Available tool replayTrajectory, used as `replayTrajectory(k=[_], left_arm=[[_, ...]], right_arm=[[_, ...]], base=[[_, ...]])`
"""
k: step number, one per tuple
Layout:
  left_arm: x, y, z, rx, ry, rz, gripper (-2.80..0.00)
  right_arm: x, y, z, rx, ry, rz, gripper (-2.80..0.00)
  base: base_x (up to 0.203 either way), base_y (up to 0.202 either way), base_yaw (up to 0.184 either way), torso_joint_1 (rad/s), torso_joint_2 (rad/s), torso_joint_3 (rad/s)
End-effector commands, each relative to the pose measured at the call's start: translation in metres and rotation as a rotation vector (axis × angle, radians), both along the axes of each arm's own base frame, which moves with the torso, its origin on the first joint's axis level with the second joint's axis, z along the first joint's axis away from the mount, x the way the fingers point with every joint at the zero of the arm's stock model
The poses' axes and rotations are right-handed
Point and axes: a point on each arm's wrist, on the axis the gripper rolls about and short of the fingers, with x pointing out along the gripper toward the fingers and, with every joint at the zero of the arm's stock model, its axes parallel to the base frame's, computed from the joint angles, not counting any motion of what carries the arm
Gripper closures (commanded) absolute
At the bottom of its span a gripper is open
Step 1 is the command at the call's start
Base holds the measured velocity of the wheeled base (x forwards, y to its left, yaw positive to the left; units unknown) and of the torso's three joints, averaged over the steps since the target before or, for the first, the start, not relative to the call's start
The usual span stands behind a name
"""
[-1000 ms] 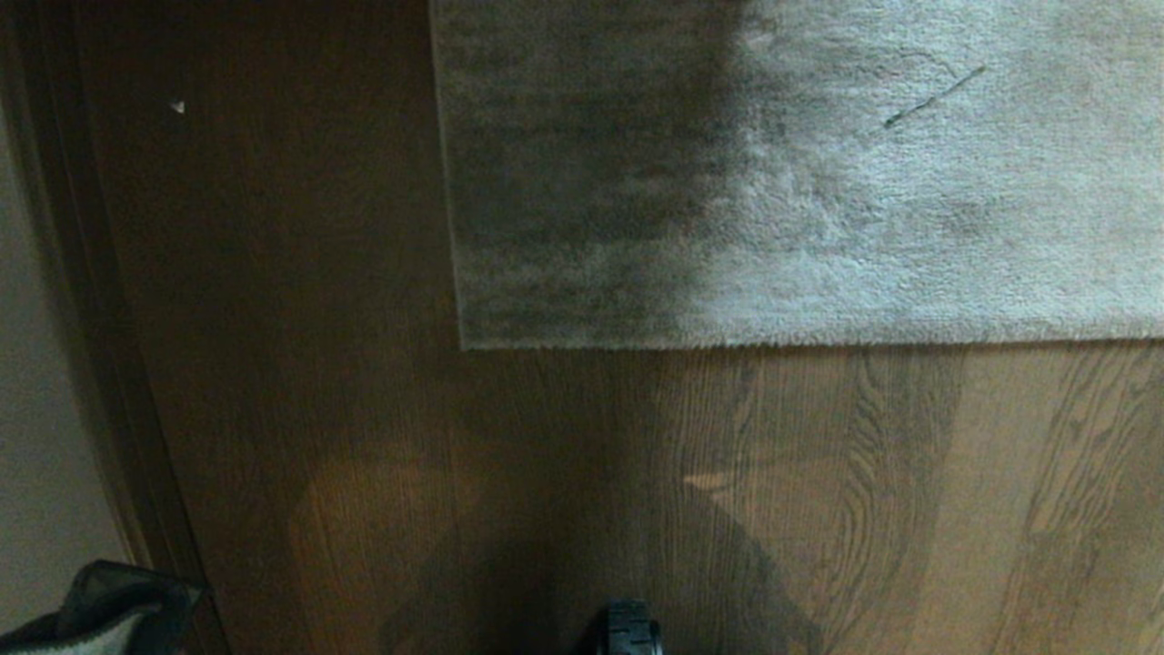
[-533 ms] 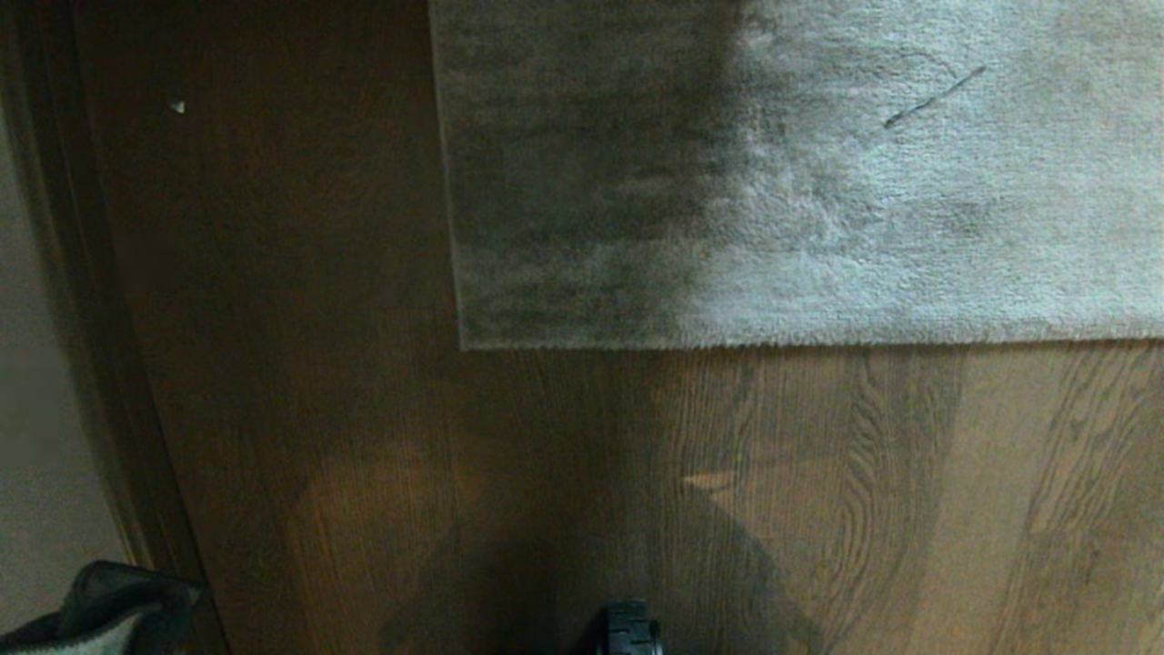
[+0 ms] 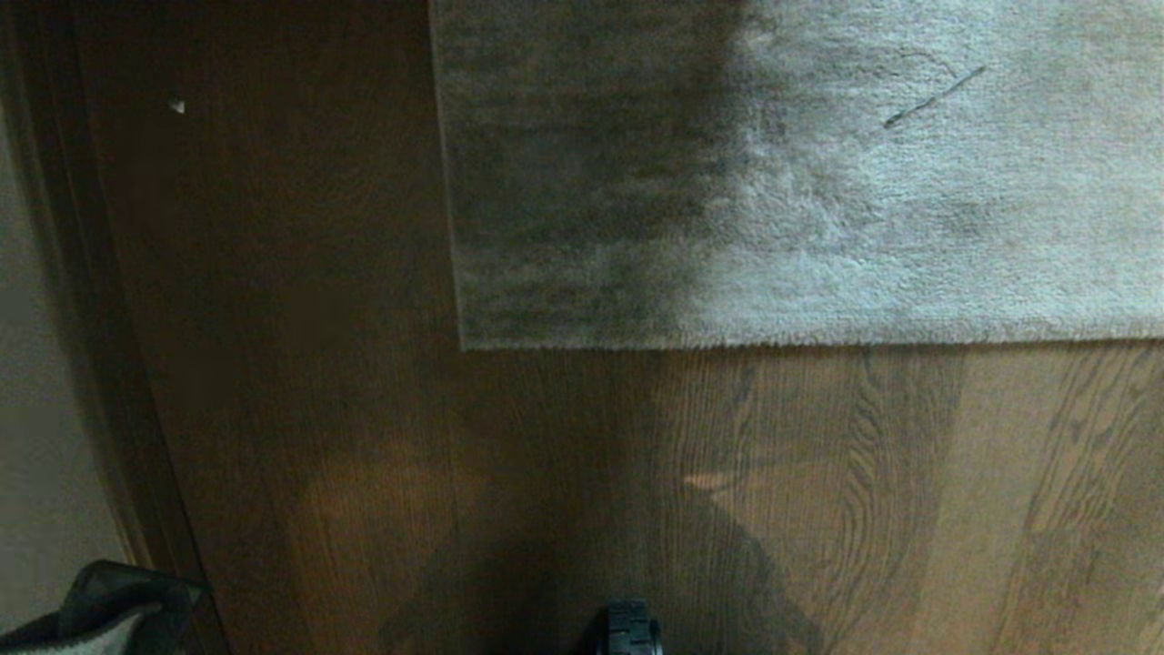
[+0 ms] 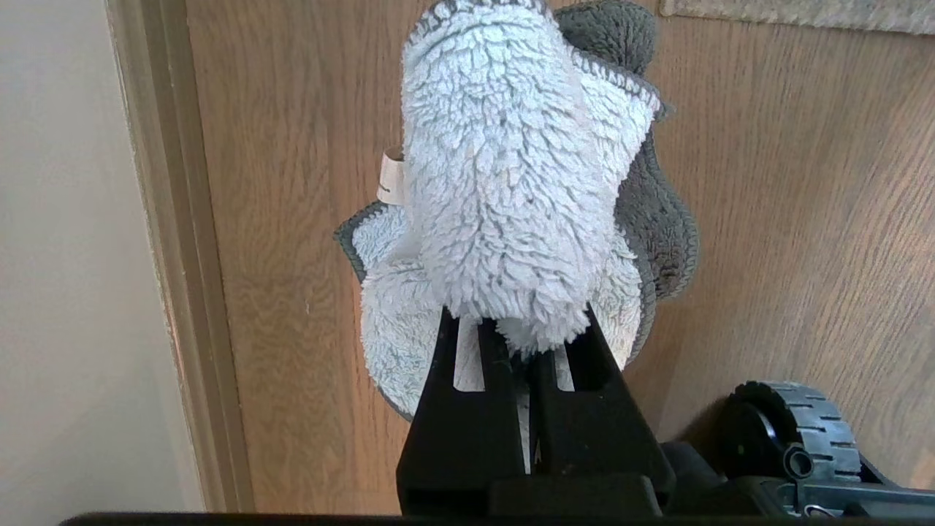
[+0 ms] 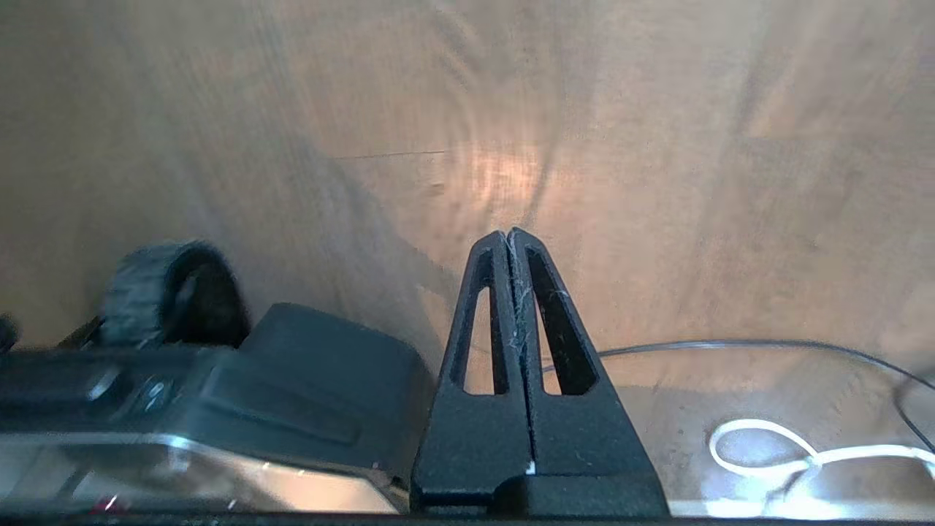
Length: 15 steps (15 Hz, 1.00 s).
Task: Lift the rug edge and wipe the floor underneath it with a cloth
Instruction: Put down the rag
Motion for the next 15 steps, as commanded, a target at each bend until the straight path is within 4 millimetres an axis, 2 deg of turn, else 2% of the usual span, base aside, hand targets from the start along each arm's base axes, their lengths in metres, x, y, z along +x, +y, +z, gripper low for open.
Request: replayTrajectory(k=[1, 6, 15], left_arm=[[0.000, 0.000, 0.000, -0.001, -0.001, 0.001, 0.00], [0.000, 0.000, 0.000, -0.001, -0.001, 0.001, 0.00], [0.000, 0.000, 0.000, -0.001, -0.001, 0.001, 0.00]], right_arm=[[-0.004, 0.000, 0.000, 0.002, -0.046, -0.029, 0.00], [-0.022, 0.000, -0.003, 0.008, -0.274, -0.037, 0.00], [-0.022, 0.000, -0.003, 0.008, -0.278, -0.039, 0.00]], base=[[0.000, 0.000, 0.000, 0.000, 0.00, 0.000], [0.000, 0.000, 0.000, 0.000, 0.00, 0.000], [0.000, 0.000, 0.000, 0.000, 0.00, 0.000]])
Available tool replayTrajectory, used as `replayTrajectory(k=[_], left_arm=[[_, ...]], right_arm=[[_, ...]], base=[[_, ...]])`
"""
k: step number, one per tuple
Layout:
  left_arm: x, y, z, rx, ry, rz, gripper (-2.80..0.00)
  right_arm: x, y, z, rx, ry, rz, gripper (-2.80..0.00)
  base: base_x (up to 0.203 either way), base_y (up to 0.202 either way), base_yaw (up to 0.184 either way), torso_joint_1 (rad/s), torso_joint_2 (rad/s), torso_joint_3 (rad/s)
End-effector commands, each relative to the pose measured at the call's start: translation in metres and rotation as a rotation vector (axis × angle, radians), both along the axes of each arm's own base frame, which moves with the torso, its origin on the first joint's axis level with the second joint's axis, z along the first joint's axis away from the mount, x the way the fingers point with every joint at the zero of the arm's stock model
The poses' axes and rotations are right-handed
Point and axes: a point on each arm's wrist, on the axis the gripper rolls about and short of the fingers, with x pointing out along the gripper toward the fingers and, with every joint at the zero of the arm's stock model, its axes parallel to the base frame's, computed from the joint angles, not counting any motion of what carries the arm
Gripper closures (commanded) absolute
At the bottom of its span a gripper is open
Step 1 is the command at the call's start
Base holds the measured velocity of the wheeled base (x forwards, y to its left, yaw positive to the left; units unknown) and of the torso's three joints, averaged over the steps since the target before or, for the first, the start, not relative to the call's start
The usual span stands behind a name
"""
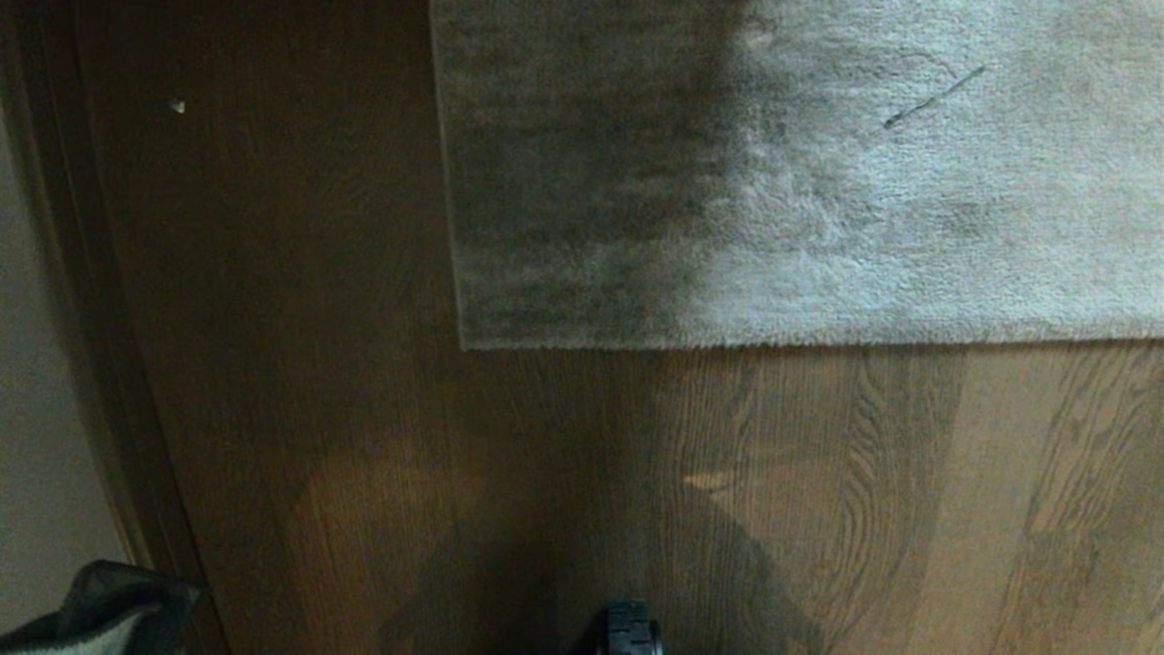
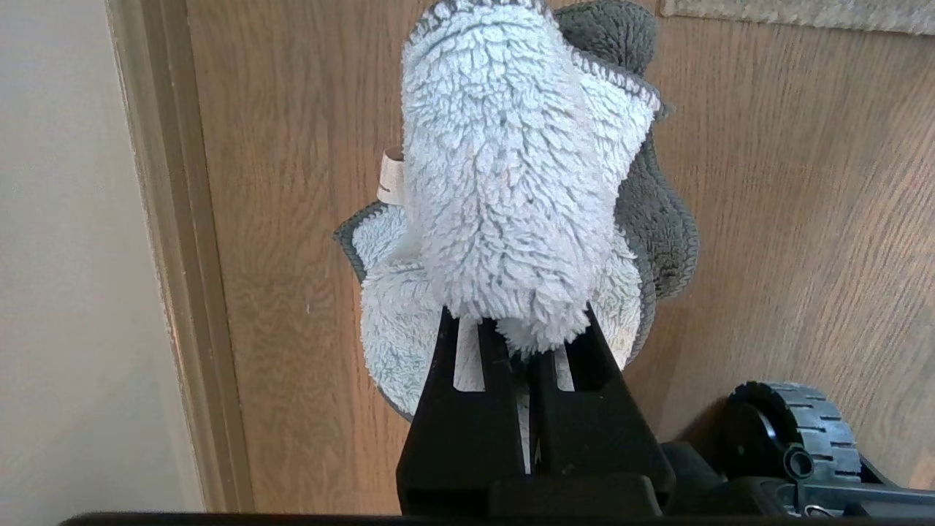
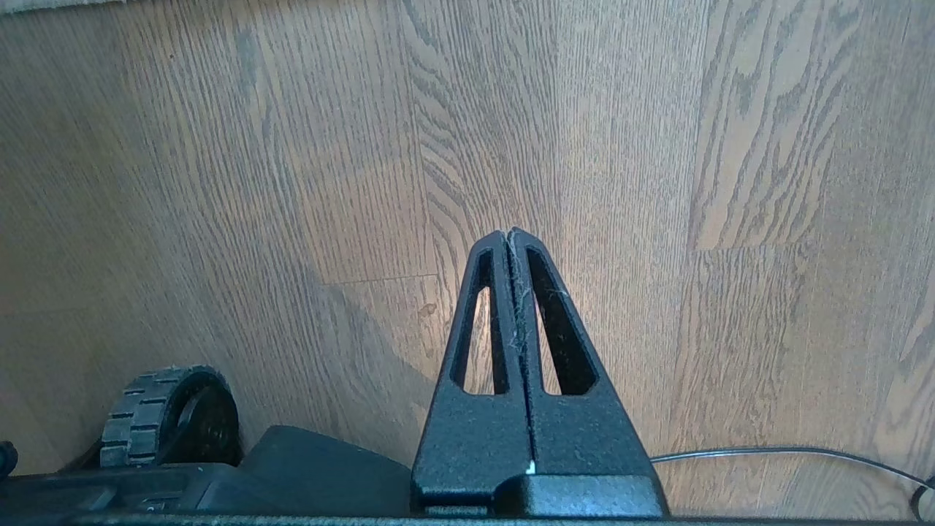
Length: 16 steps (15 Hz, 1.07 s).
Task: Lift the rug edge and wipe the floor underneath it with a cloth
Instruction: Put down the rag
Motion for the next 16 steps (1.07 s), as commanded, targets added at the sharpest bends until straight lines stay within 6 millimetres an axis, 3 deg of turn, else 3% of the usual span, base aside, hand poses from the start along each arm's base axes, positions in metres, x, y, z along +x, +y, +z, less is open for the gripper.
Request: replayTrajectory(k=[1, 16], left_arm=[[0.0000, 0.0000, 0.0000, -0.001, -0.001, 0.001, 0.00], [-0.0003, 0.0000, 0.0000, -0.006, 0.021, 0.002, 0.00]], right_arm=[[0.0000, 0.0000, 0.0001, 0.001, -0.001, 0.000, 0.00], [0.0000, 0.0000, 0.0001, 0.001, -0.001, 0.000, 0.00]], base=[[0.000, 0.000, 0.000, 0.000, 0.00, 0.000], [0.000, 0.000, 0.000, 0.000, 0.00, 0.000]])
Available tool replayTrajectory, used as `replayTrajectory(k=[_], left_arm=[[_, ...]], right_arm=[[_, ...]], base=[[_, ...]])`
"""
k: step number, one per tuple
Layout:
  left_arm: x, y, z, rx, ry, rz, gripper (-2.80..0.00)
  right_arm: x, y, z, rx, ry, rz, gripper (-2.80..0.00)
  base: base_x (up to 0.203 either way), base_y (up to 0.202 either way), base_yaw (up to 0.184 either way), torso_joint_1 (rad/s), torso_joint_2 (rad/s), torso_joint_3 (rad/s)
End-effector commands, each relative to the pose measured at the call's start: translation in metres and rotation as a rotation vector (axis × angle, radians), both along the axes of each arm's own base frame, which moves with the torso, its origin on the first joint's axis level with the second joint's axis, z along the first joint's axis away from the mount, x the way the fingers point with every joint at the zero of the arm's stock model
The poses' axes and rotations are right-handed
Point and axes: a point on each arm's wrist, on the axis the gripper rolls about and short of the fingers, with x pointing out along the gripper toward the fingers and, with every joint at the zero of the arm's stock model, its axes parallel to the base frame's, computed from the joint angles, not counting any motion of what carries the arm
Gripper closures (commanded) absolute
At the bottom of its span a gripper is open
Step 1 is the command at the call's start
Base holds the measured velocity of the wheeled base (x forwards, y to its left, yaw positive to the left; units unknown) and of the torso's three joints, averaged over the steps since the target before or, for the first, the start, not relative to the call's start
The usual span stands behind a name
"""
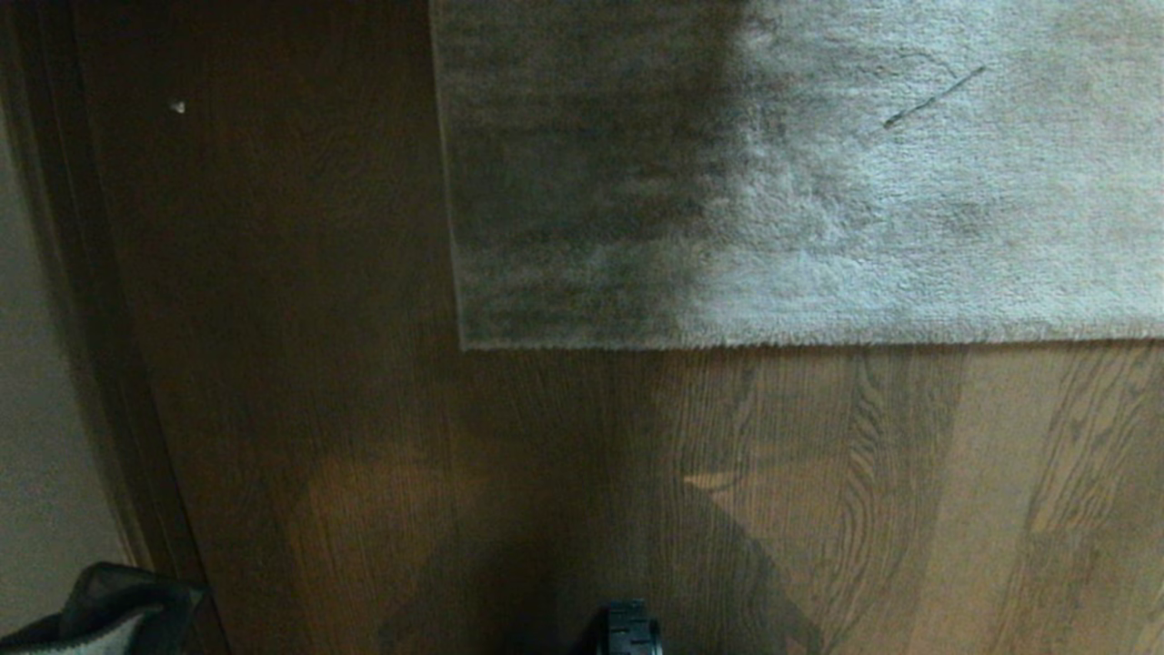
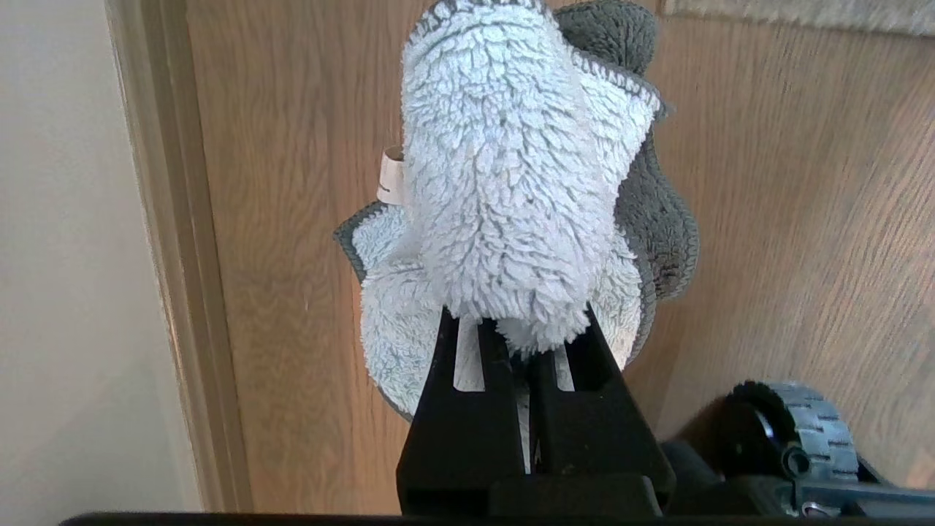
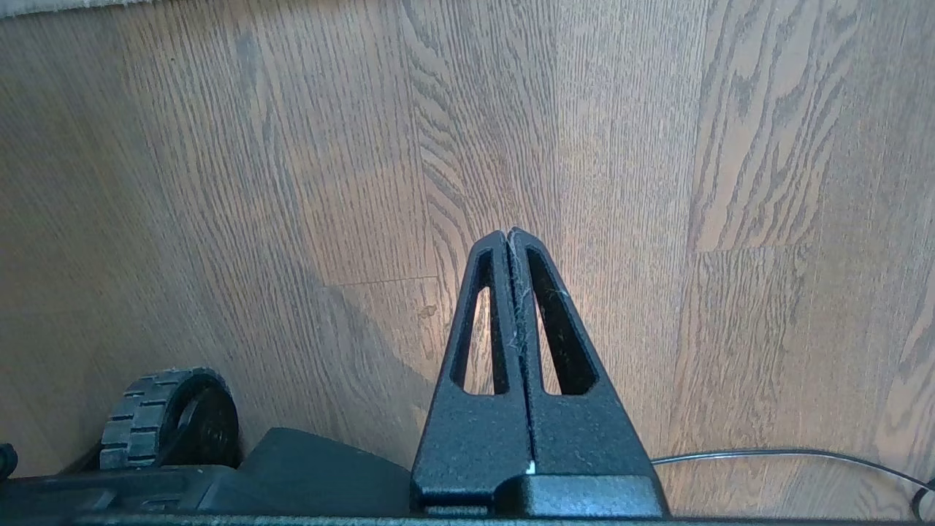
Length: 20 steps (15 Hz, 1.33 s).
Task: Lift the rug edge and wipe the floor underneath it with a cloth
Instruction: Put down the rag
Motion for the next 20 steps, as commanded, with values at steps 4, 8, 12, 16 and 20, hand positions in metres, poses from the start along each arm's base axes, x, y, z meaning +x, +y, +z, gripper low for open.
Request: replayTrajectory(k=[4, 8, 12, 16, 20], left_arm=[[0.007, 0.000, 0.010, 0.018, 0.136, -0.007, 0.00], [0.036, -0.001, 0.033, 0.025, 0.330, -0.041, 0.00], [0.094, -0.003, 0.047, 0.031, 0.439, -0.045, 0.00], [0.166, 0.000, 0.054, 0.024, 0.398, -0.003, 0.00], [0.232, 0.022, 0.071, -0.013, 0.202, 0.060, 0.00]], right_arm=[[0.000, 0.000, 0.000, 0.000, 0.001, 0.001, 0.00], [0.000, 0.000, 0.000, 0.001, 0.001, 0.000, 0.00], [0.000, 0.000, 0.000, 0.001, 0.001, 0.000, 0.00], [0.000, 0.000, 0.000, 0.001, 0.001, 0.000, 0.00], [0.000, 0.000, 0.000, 0.001, 0.001, 0.000, 0.00]], base=[[0.000, 0.000, 0.000, 0.000, 0.00, 0.000], [0.000, 0.000, 0.000, 0.000, 0.00, 0.000], [0.000, 0.000, 0.000, 0.000, 0.00, 0.000], [0.000, 0.000, 0.000, 0.000, 0.00, 0.000], [0.000, 0.000, 0.000, 0.000, 0.00, 0.000]])
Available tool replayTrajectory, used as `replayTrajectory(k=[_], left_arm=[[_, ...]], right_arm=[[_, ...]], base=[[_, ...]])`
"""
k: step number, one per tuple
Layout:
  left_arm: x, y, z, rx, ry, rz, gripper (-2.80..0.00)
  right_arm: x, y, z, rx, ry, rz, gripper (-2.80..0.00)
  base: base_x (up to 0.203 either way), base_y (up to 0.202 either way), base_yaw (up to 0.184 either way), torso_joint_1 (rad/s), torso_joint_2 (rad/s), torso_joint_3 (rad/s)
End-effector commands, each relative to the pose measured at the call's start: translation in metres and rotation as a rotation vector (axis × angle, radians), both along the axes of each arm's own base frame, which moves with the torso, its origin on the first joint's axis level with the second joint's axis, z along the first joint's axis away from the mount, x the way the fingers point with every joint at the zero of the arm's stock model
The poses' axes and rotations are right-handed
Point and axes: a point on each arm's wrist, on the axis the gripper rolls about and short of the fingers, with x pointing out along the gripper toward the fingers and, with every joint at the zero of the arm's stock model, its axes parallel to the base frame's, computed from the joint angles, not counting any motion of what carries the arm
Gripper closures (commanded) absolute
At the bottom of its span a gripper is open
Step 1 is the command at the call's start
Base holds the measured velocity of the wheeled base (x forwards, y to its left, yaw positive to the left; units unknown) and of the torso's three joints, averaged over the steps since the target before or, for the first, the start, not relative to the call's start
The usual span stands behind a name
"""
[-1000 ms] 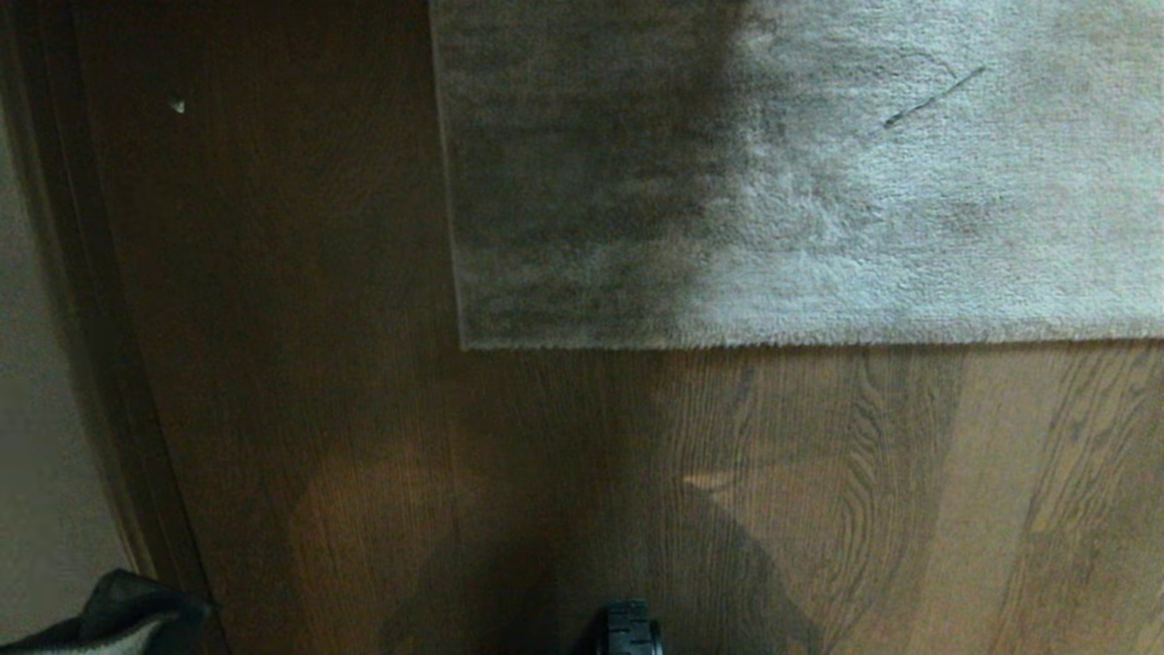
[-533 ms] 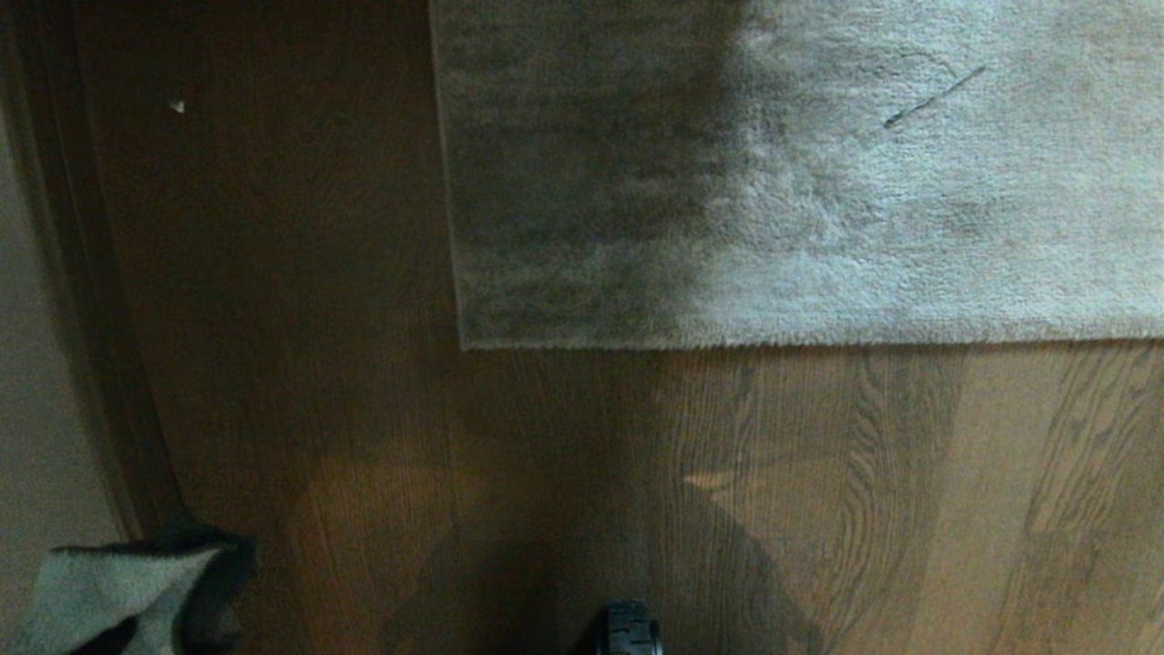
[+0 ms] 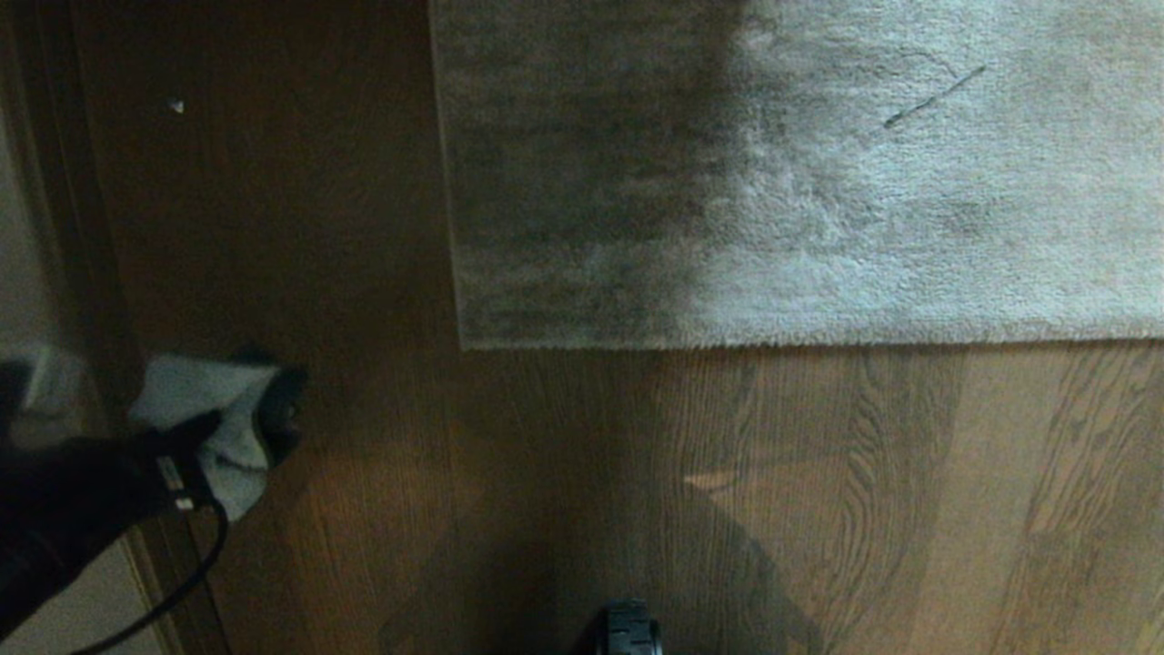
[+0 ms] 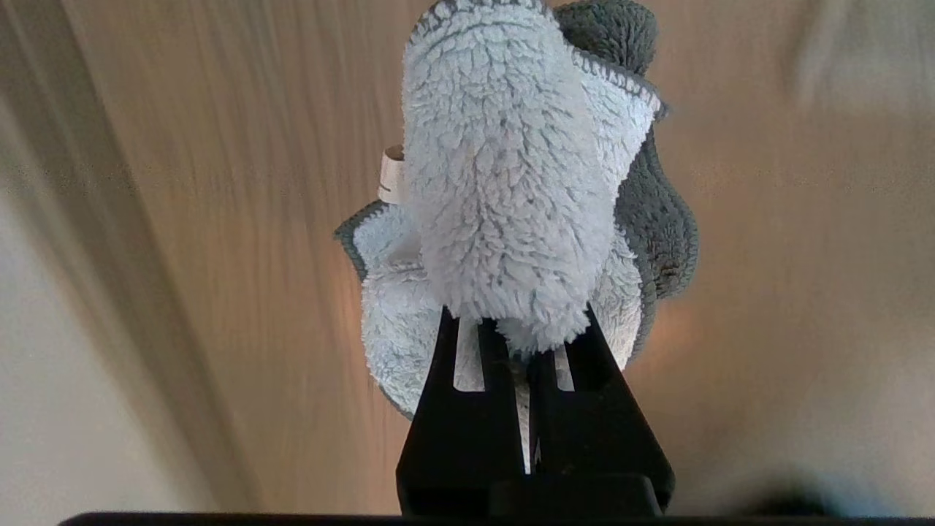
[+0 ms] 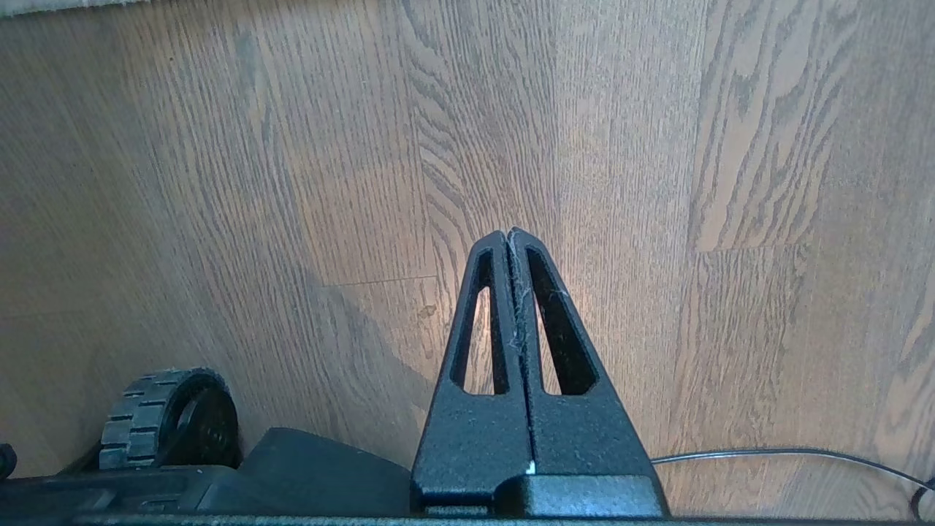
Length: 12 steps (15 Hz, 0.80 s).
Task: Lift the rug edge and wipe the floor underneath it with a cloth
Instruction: Put down the rag
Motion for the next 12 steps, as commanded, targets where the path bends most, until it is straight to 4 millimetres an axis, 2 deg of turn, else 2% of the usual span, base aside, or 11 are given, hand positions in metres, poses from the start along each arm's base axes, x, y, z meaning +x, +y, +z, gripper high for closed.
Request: replayTrajectory(k=[1, 3, 7, 11, 12], left_arm=[[0.047, 0.020, -0.006, -0.020, -0.033, 0.038, 0.00], [0.064, 0.030, -0.005, -0.039, -0.067, 0.047, 0.00], [0.093, 0.037, -0.011, -0.039, -0.102, 0.052, 0.00], [0.107, 0.041, -0.018, -0.034, -0.133, 0.062, 0.00], [0.109, 0.042, -0.021, -0.035, -0.130, 0.065, -2.80]], right_arm=[[0.000, 0.000, 0.000, 0.000, 0.000, 0.000, 0.00], [0.000, 0.000, 0.000, 0.000, 0.000, 0.000, 0.00], [0.000, 0.000, 0.000, 0.000, 0.000, 0.000, 0.00], [0.000, 0.000, 0.000, 0.000, 0.000, 0.000, 0.00], [0.000, 0.000, 0.000, 0.000, 0.000, 0.000, 0.00]], base=[[0.000, 0.000, 0.000, 0.000, 0.00, 0.000], [0.000, 0.000, 0.000, 0.000, 0.00, 0.000], [0.000, 0.000, 0.000, 0.000, 0.00, 0.000], [0.000, 0.000, 0.000, 0.000, 0.00, 0.000], [0.000, 0.000, 0.000, 0.000, 0.00, 0.000]])
